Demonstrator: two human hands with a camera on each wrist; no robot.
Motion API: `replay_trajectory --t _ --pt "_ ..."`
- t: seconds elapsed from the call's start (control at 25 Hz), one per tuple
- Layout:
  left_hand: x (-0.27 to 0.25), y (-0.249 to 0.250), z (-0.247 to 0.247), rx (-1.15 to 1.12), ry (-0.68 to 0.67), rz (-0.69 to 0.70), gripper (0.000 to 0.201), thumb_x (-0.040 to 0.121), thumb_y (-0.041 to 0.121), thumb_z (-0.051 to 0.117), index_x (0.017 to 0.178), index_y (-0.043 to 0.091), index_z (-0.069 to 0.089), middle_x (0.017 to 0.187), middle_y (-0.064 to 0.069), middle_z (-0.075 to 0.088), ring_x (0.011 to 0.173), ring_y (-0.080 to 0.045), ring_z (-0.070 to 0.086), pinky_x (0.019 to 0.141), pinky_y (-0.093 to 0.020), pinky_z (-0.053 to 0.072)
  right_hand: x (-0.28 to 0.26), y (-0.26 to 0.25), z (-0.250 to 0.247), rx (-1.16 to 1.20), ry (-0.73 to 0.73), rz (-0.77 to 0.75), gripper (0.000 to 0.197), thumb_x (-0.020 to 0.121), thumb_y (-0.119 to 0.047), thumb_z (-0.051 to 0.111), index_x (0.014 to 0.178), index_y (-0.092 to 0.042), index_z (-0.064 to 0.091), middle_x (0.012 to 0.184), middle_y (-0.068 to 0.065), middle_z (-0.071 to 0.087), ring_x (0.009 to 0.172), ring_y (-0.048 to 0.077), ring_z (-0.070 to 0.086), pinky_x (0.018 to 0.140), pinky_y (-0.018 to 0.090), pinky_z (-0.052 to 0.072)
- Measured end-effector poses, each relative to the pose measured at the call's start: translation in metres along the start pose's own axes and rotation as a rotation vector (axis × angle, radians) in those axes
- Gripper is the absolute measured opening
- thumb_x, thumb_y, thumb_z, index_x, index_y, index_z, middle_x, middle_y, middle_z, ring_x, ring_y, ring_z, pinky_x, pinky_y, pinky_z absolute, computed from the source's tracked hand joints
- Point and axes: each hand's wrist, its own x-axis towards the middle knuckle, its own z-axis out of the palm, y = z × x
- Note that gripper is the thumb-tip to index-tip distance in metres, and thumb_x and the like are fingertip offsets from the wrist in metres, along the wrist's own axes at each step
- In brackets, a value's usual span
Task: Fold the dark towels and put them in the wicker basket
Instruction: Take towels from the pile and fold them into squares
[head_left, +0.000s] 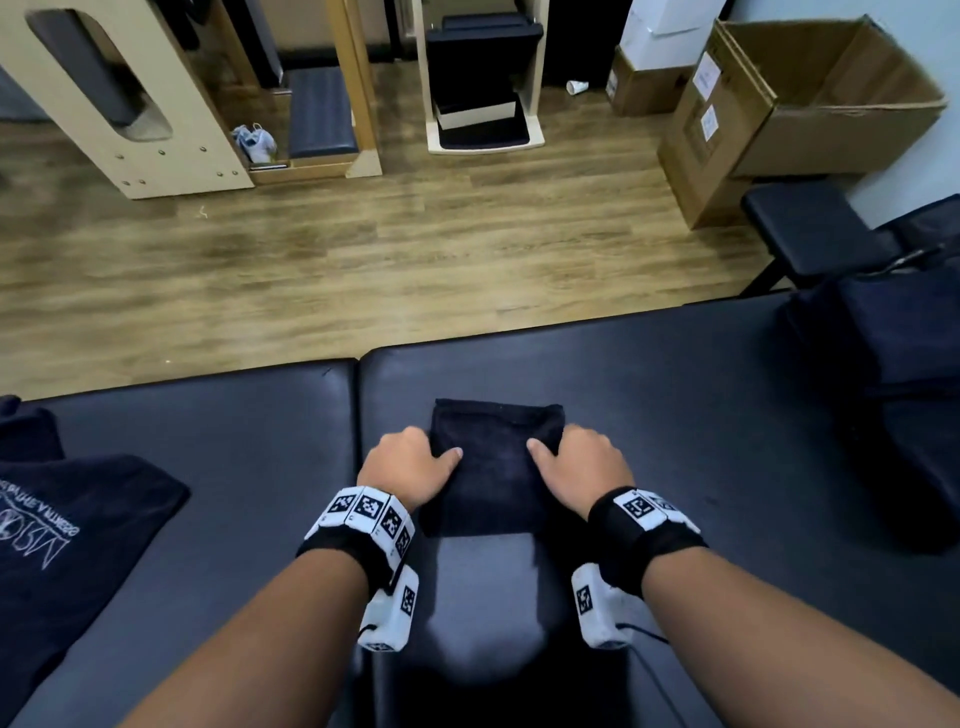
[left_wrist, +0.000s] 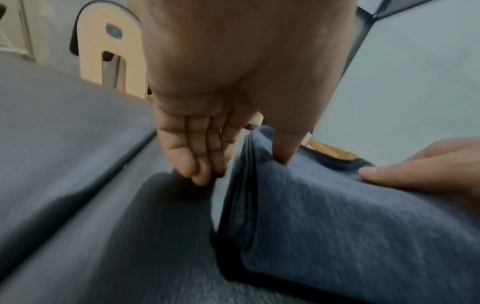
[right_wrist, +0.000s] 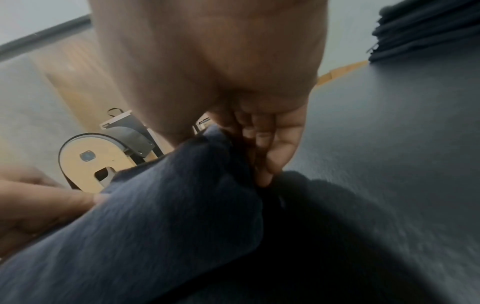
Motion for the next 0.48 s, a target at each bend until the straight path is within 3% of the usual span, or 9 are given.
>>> replay_trajectory --t 0.12,0.28,0.48 --pt "0.006 -0.006 0.015 -0.124 -0.053 -0.023 0.054 0.073 0.068 0.064 0.088 0.016 0.064 0.099 -0.009 0.07 0.093 -0.031 0.066 0.083 -0.038 0.056 0.008 -0.001 0.008 0.156 -0.013 0.134 0.052 0.1 -0.053 0.043 0.116 -0.006 0.058 0.121 0.018 0.065 0.114 0.039 0.059 0.089 0.04 0.045" --pt "-0.01 -0.008 0.029 -0.21 -0.064 -0.007 0.046 0.071 0.051 0.077 0.1 0.017 0.065 0.103 -0.005 0.071 0.099 -0.027 0.065 0.087 -0.036 0.054 0.019 -0.001 0.01 0.277 -0.055 0.223 0.058 0.101 -0.053 0.038 0.117 -0.003 0.063 0.125 0.02 0.065 0.12 0.039 0.057 0.096 0.04 0.045" --pt "-0.037 -0.02 0.053 -0.276 -0.063 -0.033 0.047 0.068 0.054 0.077 0.096 0.017 0.068 0.099 -0.003 0.073 0.1 -0.026 0.066 0.087 -0.035 0.055 -0.027 0.023 0.035 0.316 -0.024 0.218 0.048 0.082 -0.056 0.061 0.107 -0.015 0.064 0.113 0.008 0.07 0.111 0.033 0.063 0.081 0.032 0.047"
